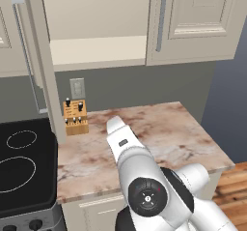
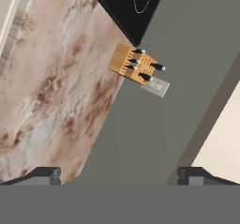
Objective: Close all open cabinet doors.
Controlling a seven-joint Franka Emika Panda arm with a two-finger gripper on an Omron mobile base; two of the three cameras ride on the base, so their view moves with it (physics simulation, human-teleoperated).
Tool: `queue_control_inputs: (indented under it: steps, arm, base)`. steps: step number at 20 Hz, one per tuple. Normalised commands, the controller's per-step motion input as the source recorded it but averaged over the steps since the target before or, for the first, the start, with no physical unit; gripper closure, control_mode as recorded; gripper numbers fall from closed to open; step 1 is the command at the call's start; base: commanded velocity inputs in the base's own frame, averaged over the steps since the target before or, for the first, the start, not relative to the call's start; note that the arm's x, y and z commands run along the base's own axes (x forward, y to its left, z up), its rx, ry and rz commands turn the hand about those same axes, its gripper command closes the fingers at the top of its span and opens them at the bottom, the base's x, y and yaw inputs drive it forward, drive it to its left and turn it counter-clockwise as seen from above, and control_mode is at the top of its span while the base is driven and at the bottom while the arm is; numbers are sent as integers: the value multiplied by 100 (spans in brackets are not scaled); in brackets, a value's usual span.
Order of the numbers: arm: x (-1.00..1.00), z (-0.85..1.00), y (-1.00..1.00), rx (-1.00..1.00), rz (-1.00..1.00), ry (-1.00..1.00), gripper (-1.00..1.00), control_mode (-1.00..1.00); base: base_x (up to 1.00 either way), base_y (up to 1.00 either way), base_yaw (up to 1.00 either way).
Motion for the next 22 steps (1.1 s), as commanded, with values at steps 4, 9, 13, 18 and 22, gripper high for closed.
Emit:
queue_control_inputs:
  steps: [4,9,13,18,22]
  arm:
    - [-1,-5,47,-8,-4,-4,-100,-100]
    - [-3,-1,53,-6,-6,-3,-100,-100]
    - [0,-10,52,-4,-5,0,-100,-100]
    - [-7,-18,4,-4,0,3,-100,-100]
    - [-11,-18,7,-5,0,1,-100,-100]
  base:
    - [0,0,0]
    - [0,0,0]
    - [0,0,0]
    - [0,0,0]
    - [0,0,0]
